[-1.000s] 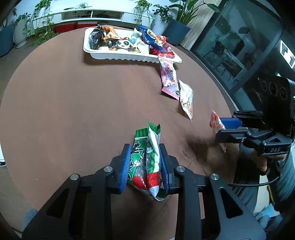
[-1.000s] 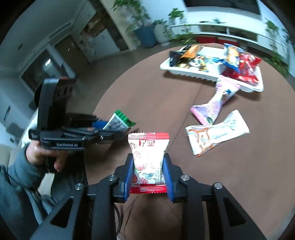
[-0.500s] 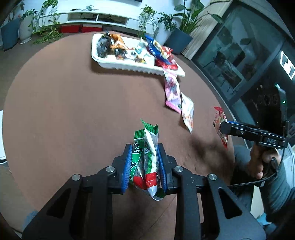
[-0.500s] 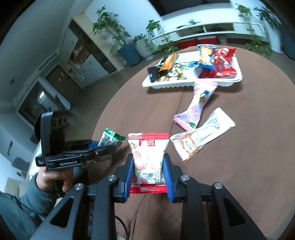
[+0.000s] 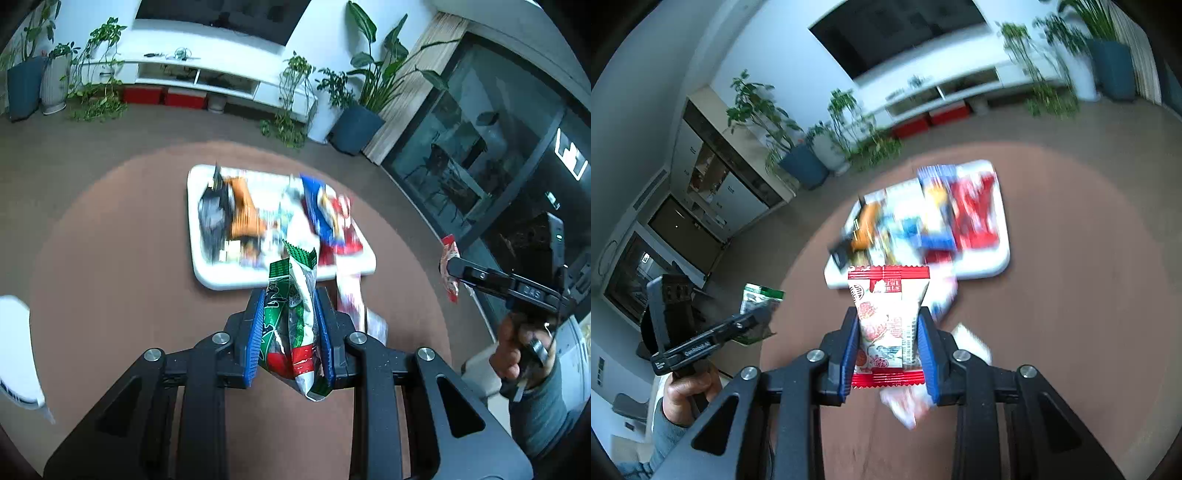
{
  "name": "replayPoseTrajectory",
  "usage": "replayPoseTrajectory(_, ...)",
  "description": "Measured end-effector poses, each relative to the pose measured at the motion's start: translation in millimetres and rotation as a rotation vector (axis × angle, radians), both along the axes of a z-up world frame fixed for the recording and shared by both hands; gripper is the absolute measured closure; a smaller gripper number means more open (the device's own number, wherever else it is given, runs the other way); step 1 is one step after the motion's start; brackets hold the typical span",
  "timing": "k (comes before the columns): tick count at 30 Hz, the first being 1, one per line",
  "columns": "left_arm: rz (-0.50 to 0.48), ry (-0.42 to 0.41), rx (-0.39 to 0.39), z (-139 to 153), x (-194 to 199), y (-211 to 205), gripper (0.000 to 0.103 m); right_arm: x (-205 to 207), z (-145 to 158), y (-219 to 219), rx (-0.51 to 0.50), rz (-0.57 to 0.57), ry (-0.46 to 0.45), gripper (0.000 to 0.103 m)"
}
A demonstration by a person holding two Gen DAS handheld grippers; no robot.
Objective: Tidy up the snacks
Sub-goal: 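Carry the green bag and red-white candy over the white tray with both grippers, then open both grippers to drop the packets into the tray and withdraw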
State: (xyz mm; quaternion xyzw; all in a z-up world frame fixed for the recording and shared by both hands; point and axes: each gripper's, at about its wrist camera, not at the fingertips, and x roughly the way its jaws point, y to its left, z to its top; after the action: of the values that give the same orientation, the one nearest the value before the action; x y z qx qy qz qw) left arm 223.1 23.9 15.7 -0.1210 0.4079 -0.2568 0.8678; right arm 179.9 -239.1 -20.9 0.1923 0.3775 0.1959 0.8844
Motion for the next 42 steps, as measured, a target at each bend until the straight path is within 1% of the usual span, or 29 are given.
replayPoseTrajectory(2, 0.005, -0.006, -0.002, 8, 23, -5, 0.079, 22, 19, 9, -0.016, 0.001, -0.037, 0.07)
replayPoseTrajectory(4, 0.006, -0.005, 0.001, 14, 51, -13, 0.079, 40, 27, 18, -0.019, 0.001, -0.052, 0.07)
replayPoseTrajectory(8, 0.005, 0.006, 0.033, 12, 91, -29, 0.079, 83, 30, 38, -0.037, 0.004, -0.035, 0.07)
replayPoseTrajectory(12, 0.009, 0.022, 0.072, -5, 118, -45, 0.079, 126, 16, 57, -0.107, 0.008, 0.007, 0.07)
replayPoseTrajectory(14, 0.01, 0.032, 0.093, -16, 129, -53, 0.079, 146, 4, 65, -0.141, 0.009, 0.044, 0.07)
replayPoseTrajectory(18, 0.009, 0.043, 0.131, -38, 143, -63, 0.079, 173, -20, 72, -0.189, 0.004, 0.101, 0.07)
replayPoseTrajectory(22, 0.012, 0.05, 0.152, -57, 153, -70, 0.079, 189, -37, 73, -0.226, -0.01, 0.128, 0.07)
replayPoseTrajectory(27, 0.017, 0.056, 0.176, -73, 164, -79, 0.076, 202, -52, 78, -0.268, -0.003, 0.153, 0.07)
replayPoseTrajectory(31, 0.02, 0.062, 0.186, -84, 169, -82, 0.076, 208, -60, 82, -0.279, -0.003, 0.172, 0.07)
replayPoseTrajectory(33, 0.023, 0.066, 0.191, -90, 172, -83, 0.072, 210, -65, 82, -0.28, 0.002, 0.185, 0.069)
replayPoseTrajectory(35, 0.028, 0.064, 0.194, -94, 175, -83, 0.071, 210, -67, 83, -0.28, 0.005, 0.19, 0.068)
replayPoseTrajectory(39, 0.026, 0.059, 0.19, -96, 174, -84, 0.06, 210, -67, 85, -0.288, 0.007, 0.184, 0.068)
replayPoseTrajectory(42, 0.021, 0.053, 0.194, -94, 171, -85, 0.057, 209, -66, 85, -0.288, 0.005, 0.177, 0.067)
